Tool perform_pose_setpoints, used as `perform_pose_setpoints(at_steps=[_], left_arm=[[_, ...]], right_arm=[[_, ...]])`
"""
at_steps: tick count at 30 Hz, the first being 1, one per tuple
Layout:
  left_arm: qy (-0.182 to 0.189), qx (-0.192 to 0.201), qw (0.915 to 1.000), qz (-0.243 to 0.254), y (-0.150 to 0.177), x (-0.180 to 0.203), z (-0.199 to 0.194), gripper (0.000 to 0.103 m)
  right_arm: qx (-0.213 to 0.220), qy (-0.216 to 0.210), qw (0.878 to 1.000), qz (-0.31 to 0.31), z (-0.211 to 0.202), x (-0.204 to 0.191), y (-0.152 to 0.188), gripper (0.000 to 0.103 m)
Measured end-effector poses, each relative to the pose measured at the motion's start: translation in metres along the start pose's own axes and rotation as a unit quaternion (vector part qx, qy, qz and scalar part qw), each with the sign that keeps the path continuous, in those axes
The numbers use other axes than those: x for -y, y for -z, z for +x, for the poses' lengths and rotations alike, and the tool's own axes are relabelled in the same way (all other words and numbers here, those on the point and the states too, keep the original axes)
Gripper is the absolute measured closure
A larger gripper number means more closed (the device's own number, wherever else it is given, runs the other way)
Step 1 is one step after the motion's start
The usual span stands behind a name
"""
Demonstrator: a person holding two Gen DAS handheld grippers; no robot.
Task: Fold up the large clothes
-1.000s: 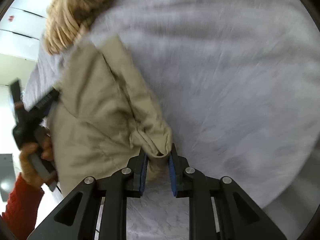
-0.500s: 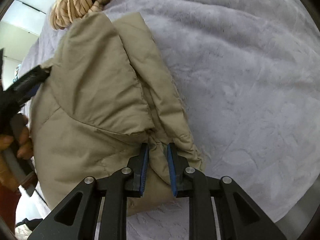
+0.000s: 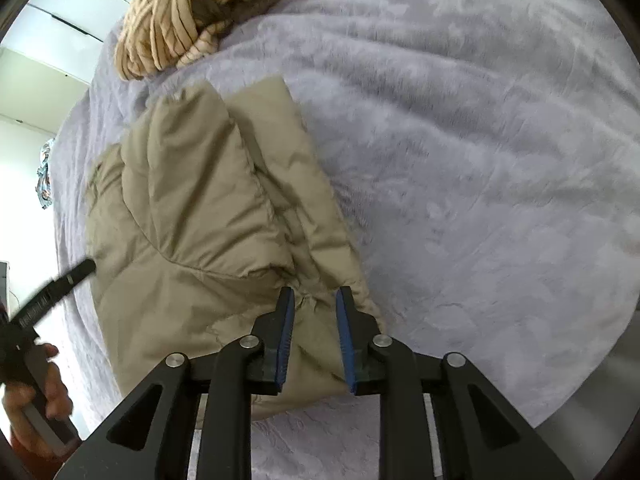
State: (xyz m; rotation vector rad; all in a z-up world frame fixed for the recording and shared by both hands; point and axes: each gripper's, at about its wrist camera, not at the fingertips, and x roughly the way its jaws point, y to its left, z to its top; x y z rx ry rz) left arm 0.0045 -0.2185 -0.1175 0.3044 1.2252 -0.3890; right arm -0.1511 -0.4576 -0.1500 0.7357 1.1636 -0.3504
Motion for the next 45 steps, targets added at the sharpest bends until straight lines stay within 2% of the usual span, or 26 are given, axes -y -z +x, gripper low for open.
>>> perform_pose_setpoints(at_steps=[2,3,4,12,14,16,17,25,29,32,35,37,38,39,45], left_arm=[[-0.006,-0.008,0.9999,-0.01,0.006,-0.006,0.0,0.017],[-0.006,-0.011,0.9998,-0.016,0.008,-0.009,0.0,0.006],[-0.005,-0.011,0.9997,-0.022,0.009,-0.012,0.0,0.001],[0.015,-0.021,0.9988,-0.041,0.012,-0.023,0.007,0.001],[0.022,-0.025,0.9985,-0.043,0.013,-0.024,0.009,0.001],[0.028,-0.029,0.9981,-0.047,0.014,-0.025,0.011,0.001],[0.03,-0.032,0.9978,-0.05,0.014,-0.026,0.012,0.001],[0.086,-0.05,0.9906,-0.093,0.018,-0.046,0.025,0.001],[0.135,-0.051,0.9834,-0.11,0.02,-0.06,0.035,0.001],[0.195,-0.061,0.9705,-0.129,0.022,-0.069,0.049,0.001],[0.296,-0.087,0.9373,-0.161,0.026,-0.08,0.072,0.001],[0.334,-0.094,0.9227,-0.168,0.028,-0.081,0.084,0.001],[0.342,-0.093,0.9204,-0.166,0.029,-0.081,0.089,0.001],[0.35,-0.091,0.918,-0.164,0.029,-0.08,0.093,0.001],[0.398,-0.085,0.8988,-0.163,0.029,-0.079,0.121,0.001]], right_arm=[[0.004,0.003,1.0,-0.008,-0.004,-0.001,-0.006,0.075],[0.005,0.005,1.0,-0.012,-0.004,-0.002,-0.008,0.075],[0.006,0.008,1.0,-0.018,-0.005,-0.003,-0.014,0.073],[-0.009,-0.009,0.999,-0.037,0.005,-0.005,-0.034,0.048],[-0.016,-0.026,0.999,-0.041,0.008,-0.005,-0.038,0.04],[-0.027,-0.05,0.997,-0.051,0.012,-0.007,-0.045,0.023],[-0.033,-0.06,0.996,-0.054,0.014,-0.007,-0.047,0.02],[-0.058,-0.116,0.99,-0.063,0.031,-0.002,-0.066,0.017],[-0.077,-0.138,0.985,-0.065,0.043,0.001,-0.073,0.017],[-0.095,-0.156,0.981,-0.062,0.057,0.005,-0.08,0.017],[-0.117,-0.182,0.974,-0.061,0.074,0.008,-0.086,0.017],[-0.135,-0.195,0.969,-0.063,0.09,0.008,-0.09,0.016],[-0.142,-0.2,0.967,-0.066,0.096,0.008,-0.091,0.012],[-0.149,-0.204,0.965,-0.07,0.103,0.006,-0.094,0.0],[-0.191,-0.264,0.943,-0.069,0.146,-0.006,-0.107,0.0]])
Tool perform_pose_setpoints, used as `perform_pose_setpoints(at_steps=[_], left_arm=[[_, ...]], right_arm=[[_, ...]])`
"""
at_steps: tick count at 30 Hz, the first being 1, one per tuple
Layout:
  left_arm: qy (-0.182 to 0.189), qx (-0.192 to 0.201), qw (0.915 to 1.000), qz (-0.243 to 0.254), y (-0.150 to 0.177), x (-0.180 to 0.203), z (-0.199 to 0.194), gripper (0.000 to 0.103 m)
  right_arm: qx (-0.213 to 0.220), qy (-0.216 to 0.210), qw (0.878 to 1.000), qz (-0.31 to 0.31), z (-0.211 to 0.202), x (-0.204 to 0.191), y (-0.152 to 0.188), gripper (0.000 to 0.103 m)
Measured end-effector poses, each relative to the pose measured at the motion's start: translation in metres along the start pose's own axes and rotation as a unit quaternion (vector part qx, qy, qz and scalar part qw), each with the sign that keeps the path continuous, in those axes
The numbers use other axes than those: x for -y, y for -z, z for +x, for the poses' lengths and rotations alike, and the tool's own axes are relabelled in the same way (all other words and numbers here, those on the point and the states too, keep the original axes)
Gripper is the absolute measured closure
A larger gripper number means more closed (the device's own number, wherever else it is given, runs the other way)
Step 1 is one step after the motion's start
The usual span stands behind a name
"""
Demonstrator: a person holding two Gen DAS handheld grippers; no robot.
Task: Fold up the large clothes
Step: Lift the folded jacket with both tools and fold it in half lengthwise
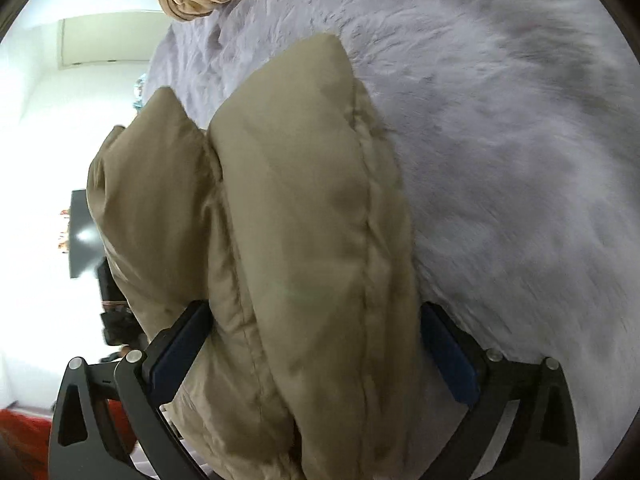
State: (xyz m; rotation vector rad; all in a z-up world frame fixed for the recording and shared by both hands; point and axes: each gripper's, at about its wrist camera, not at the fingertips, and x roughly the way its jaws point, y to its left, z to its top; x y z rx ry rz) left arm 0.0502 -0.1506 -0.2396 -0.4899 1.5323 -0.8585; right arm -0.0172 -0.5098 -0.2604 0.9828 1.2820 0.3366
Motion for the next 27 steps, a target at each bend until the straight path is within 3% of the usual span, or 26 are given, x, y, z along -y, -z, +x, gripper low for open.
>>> perform_pose_setpoints(at_steps=[4,9,11,13,16,22,27], left_arm=[[0.031,-0.007,0.9994,-0.014,-0.006,-0.011,0.009,0.0],[0.044,-0.008,0.9986,-0.027,-0.008,-0.008,0.02,0.0],[0.042,0.003,0.9989,-0.022,-0.006,-0.002,0.015,0.006],[0.052,0.013,0.9984,-0.019,-0.005,0.002,0.004,0.018],[0.067,0.023,0.9974,-0.012,-0.007,0.008,-0.011,0.023],[0.08,0.046,0.9956,0.017,-0.022,0.013,-0.057,0.023],[0.069,0.077,0.994,0.036,-0.049,-0.001,-0.119,0.023]], right_arm=[[-0.008,-0.035,0.999,0.006,0.016,-0.002,-0.012,0.0],[-0.01,-0.021,1.0,0.02,0.026,-0.009,-0.015,0.0],[-0.005,-0.024,0.999,0.039,0.027,-0.012,-0.014,0.007],[0.001,-0.034,0.998,0.054,0.027,-0.018,-0.011,0.029],[0.014,-0.047,0.998,0.046,0.022,-0.035,-0.004,0.049],[0.032,-0.066,0.997,0.022,0.032,-0.086,0.0,0.052],[0.035,-0.09,0.995,-0.002,0.068,-0.145,-0.015,0.052]])
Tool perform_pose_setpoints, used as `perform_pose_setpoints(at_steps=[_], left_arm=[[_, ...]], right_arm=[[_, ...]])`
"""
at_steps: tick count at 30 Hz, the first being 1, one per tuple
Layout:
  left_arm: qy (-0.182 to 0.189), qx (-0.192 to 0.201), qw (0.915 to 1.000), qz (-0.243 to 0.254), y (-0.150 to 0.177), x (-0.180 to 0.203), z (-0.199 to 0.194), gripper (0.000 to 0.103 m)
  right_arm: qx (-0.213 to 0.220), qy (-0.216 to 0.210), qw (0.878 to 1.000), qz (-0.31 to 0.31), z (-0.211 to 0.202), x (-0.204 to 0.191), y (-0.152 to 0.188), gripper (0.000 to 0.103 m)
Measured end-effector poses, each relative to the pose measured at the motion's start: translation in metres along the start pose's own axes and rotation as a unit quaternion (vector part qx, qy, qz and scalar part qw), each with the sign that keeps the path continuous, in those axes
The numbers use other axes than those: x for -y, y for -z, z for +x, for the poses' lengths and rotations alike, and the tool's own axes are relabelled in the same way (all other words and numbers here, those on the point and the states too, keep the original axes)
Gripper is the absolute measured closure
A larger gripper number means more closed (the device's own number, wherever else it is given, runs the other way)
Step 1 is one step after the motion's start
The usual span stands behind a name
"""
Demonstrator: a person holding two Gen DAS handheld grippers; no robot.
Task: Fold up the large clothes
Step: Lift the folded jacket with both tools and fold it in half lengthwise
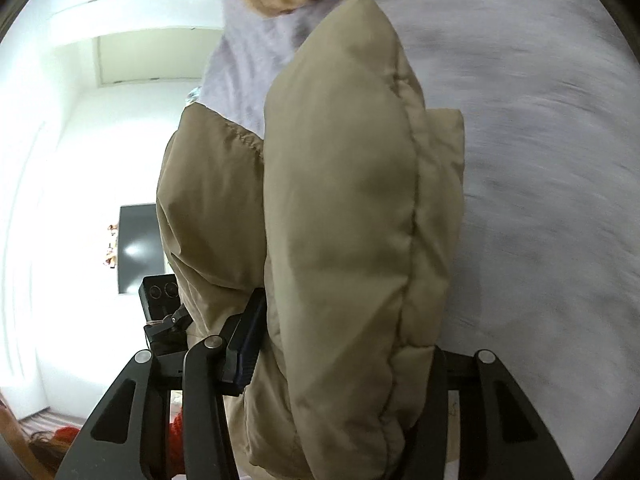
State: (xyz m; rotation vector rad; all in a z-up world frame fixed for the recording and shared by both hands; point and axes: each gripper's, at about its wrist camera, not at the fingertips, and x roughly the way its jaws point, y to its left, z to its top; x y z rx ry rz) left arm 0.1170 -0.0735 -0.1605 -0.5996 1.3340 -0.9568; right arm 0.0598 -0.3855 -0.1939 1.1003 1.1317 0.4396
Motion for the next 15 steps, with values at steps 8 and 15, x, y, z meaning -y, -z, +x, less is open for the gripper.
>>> perform_pose_setpoints(at_steps=[8,15], left_arm=[[-0.045,0.052,0.9976,0.007,-0.062,-0.054,-0.099,0.023],[-0.089,0.068,0.9933,-0.031,-0.096,-0.149,-0.132,0.02]], right_arm=[[-0.018,-0.033,0.999,-0.025,0.125,-0.065,-0.036,0.052],[-0.039,-0.006,0.999,-0.016,0.233,-0.068,-0.057,0.052]])
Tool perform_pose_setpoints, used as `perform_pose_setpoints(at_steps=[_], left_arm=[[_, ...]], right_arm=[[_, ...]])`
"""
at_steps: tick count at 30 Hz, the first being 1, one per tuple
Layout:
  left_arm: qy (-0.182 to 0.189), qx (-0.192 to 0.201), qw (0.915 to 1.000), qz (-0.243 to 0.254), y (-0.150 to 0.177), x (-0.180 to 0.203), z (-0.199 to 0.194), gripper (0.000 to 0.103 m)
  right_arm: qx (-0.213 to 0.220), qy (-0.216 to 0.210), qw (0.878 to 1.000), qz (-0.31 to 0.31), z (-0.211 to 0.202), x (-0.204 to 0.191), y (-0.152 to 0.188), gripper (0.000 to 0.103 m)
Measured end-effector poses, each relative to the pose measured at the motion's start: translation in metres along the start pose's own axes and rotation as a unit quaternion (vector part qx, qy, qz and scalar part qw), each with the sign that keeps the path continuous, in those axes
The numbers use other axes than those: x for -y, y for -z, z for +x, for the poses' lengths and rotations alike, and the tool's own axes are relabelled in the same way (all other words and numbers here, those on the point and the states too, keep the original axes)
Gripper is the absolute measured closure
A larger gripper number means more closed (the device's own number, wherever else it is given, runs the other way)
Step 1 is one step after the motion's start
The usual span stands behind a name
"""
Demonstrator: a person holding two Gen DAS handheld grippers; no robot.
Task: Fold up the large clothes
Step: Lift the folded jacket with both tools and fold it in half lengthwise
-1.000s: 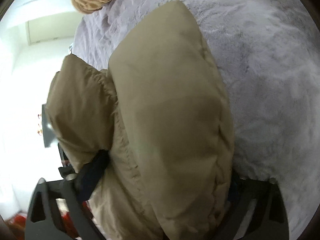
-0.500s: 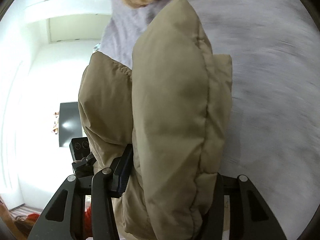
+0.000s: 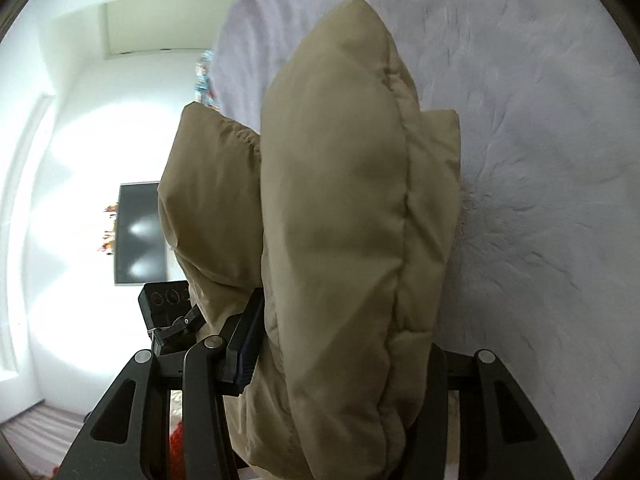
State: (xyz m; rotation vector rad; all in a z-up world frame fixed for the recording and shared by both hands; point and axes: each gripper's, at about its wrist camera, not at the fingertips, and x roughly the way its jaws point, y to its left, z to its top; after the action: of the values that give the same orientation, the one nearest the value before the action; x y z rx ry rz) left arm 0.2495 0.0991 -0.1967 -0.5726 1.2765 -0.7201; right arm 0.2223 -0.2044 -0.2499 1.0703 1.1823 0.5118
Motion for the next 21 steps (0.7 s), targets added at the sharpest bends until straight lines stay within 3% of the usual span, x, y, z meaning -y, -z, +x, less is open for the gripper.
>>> perform_pose_setpoints(at_steps=[4,7,10,13,16,19,21], left_arm=[[0.021,0.007,0.9988,-0.045,0.001,-0.052,0.014,0.011],[0.018,0.012,0.9987,-0.045,0.006,-0.05,0.02,0.011],[-0.037,0.028,0.9985,-0.031,0.009,-0.039,0.001,0.011],[-0.093,0.063,0.9935,-0.016,0.012,-0.023,-0.02,0.011],[-0.131,0.11,0.9851,0.015,0.011,-0.001,-0.042,0.011],[-0.137,0.142,0.9797,0.033,-0.009,0.018,-0.057,0.011],[-0.149,0.151,0.9763,0.042,-0.023,0.027,-0.055,0.011]], right_arm=[[0.01,-0.006,0.999,0.035,0.019,0.017,-0.003,0.044],[0.011,0.016,0.999,0.043,0.015,0.014,-0.003,0.042],[0.028,0.073,0.997,0.016,-0.013,-0.003,0.004,0.042],[0.096,0.154,0.982,-0.052,-0.076,-0.038,0.027,0.042],[0.126,0.137,0.977,-0.106,-0.101,-0.07,0.041,0.043],[0.095,0.114,0.981,-0.123,-0.09,-0.085,0.041,0.043],[0.088,0.124,0.982,-0.115,-0.076,-0.08,0.037,0.043]])
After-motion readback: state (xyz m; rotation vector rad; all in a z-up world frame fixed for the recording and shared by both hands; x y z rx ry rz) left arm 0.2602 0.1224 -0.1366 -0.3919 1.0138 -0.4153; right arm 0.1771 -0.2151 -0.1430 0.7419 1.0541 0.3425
